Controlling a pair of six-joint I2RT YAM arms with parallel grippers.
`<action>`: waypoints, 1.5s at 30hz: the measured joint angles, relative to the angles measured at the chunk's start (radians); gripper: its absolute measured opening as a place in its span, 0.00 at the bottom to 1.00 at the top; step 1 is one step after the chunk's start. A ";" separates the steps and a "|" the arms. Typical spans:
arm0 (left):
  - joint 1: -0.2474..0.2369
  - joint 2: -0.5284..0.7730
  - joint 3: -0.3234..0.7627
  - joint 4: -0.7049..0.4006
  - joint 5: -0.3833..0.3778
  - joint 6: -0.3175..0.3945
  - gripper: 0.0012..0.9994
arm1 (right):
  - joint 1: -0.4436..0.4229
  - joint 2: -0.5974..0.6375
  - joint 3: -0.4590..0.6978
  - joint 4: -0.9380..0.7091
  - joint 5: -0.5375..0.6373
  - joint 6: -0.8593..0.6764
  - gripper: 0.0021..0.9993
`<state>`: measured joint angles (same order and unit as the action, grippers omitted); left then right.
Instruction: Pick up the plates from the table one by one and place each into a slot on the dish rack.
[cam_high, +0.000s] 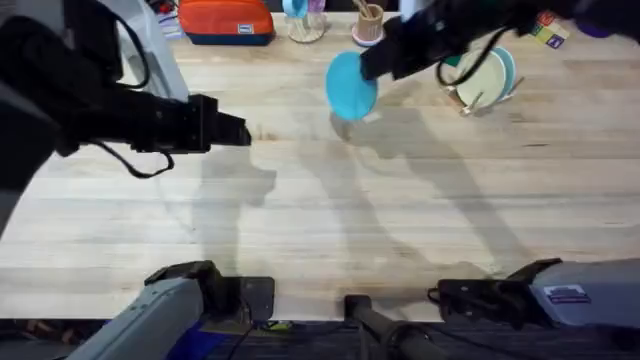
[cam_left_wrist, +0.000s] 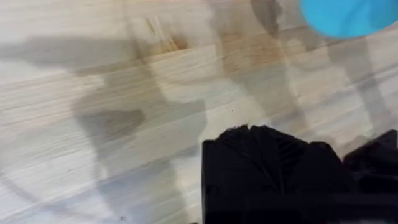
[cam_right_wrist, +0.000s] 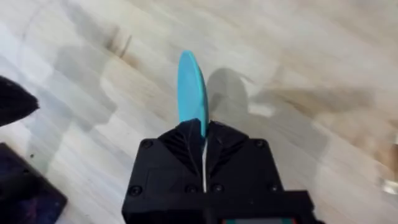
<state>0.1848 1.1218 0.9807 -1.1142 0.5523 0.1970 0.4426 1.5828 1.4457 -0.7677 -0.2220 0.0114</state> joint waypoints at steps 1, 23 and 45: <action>0.000 -0.016 0.000 -0.001 -0.003 0.000 0.04 | -0.007 -0.019 0.001 -0.004 0.012 -0.007 0.03; 0.000 -0.110 0.223 -0.163 -0.175 -0.002 0.05 | -0.036 -0.331 0.001 -0.205 0.488 -0.156 0.03; 0.000 -0.110 0.441 -0.286 -0.317 -0.005 1.00 | -0.348 -0.477 0.004 -0.262 0.544 -0.255 0.03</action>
<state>0.1848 1.0122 1.4220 -1.4002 0.2349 0.1925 0.0942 1.1053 1.4502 -1.0299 0.3222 -0.2440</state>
